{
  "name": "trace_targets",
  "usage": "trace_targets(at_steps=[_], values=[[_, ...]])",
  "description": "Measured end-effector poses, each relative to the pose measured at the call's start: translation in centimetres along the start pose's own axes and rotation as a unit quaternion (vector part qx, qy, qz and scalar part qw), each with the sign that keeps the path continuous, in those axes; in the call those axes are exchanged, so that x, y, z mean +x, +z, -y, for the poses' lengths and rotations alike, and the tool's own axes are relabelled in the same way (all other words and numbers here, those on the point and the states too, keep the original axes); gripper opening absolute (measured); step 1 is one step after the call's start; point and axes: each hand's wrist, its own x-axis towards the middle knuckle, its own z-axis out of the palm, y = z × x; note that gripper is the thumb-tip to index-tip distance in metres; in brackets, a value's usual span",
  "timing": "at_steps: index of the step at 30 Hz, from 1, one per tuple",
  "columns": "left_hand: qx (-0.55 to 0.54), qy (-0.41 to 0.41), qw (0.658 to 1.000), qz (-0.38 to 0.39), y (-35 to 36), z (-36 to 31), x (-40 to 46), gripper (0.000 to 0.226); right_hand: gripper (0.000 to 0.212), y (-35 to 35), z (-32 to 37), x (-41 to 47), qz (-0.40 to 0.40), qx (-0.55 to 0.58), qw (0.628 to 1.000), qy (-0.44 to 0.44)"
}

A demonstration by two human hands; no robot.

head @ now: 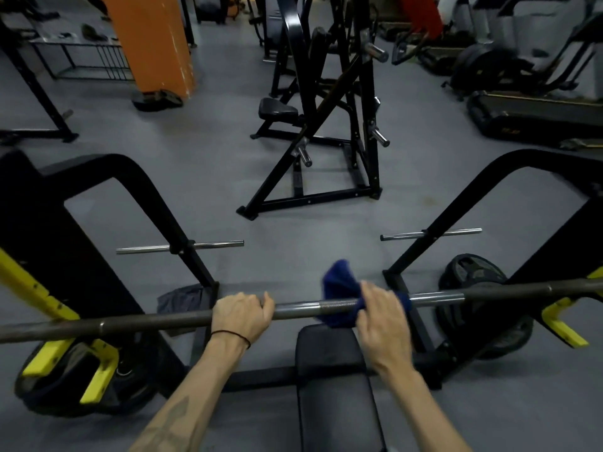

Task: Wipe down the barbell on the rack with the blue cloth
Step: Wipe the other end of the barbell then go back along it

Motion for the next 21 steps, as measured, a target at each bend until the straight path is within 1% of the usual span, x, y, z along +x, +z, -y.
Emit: trace_targets(at_steps=[2, 3, 4, 5, 6, 8, 10, 12, 13, 16, 17, 19, 20, 21], values=[[0.033, 0.049, 0.998, -0.017, 0.4, 0.2, 0.1, 0.082, 0.05, 0.2, 0.5, 0.1, -0.018, -0.02, 0.996, 0.085], [0.047, 0.065, 0.997, -0.006, 0.7, 0.2, 0.2, 0.089, 0.046, 0.9, 2.4, 0.2, -0.031, -0.014, 0.991, 0.132], [0.053, 0.075, 0.996, 0.001, 0.8, 0.2, 0.3, 0.093, 0.042, 1.8, 5.0, 0.3, -0.04, -0.003, 0.987, 0.154], [0.054, 0.081, 0.995, 0.0, 0.9, 0.2, 0.4, 0.094, 0.039, 2.6, 7.9, 0.3, -0.034, 0.008, 0.99, 0.14], [0.054, 0.085, 0.995, -0.004, 0.9, 0.2, 0.4, 0.094, 0.04, 3.6, 11.0, 0.0, -0.009, 0.025, 0.994, 0.102], [0.045, 0.081, 0.996, -0.009, 0.9, 0.3, 0.5, 0.091, 0.052, 4.5, 15.3, -1.3, 0.055, 0.072, 0.996, 0.013], [0.039, 0.09, 0.995, -0.019, 1.2, 0.5, 0.5, 0.089, 0.063, 3.9, 15.1, -1.5, 0.092, 0.115, 0.988, -0.046], [0.039, 0.098, 0.994, -0.016, 1.0, 0.6, 0.4, 0.089, 0.067, 2.4, 12.4, -1.1, 0.115, 0.132, 0.981, -0.079], [0.037, 0.104, 0.994, -0.02, 0.8, 0.6, 0.4, 0.09, 0.066, 1.7, 11.1, -0.8, 0.11, 0.137, 0.981, -0.082], [0.034, 0.116, 0.993, -0.01, 0.2, 0.5, 0.3, 0.094, 0.049, 0.5, 8.9, 1.2, 0.028, 0.145, 0.989, -0.009], [0.032, 0.118, 0.992, -0.011, 0.2, 0.5, 0.3, 0.094, 0.044, 0.8, 8.7, 2.1, 0.007, 0.124, 0.992, 0.008], [0.034, 0.11, 0.993, -0.013, 0.1, 0.4, 0.3, 0.091, 0.035, 2.2, 9.3, 3.7, -0.005, 0.043, 0.999, 0.007], [0.042, 0.108, 0.993, -0.012, 0.2, 0.4, 0.3, 0.088, 0.033, 3.0, 10.1, 4.1, -0.003, -0.008, 1.0, -0.004], [0.046, 0.108, 0.993, -0.015, 0.3, 0.3, 0.2, 0.081, 0.035, 3.8, 11.1, 4.1, 0.0, -0.054, 0.999, -0.008]])
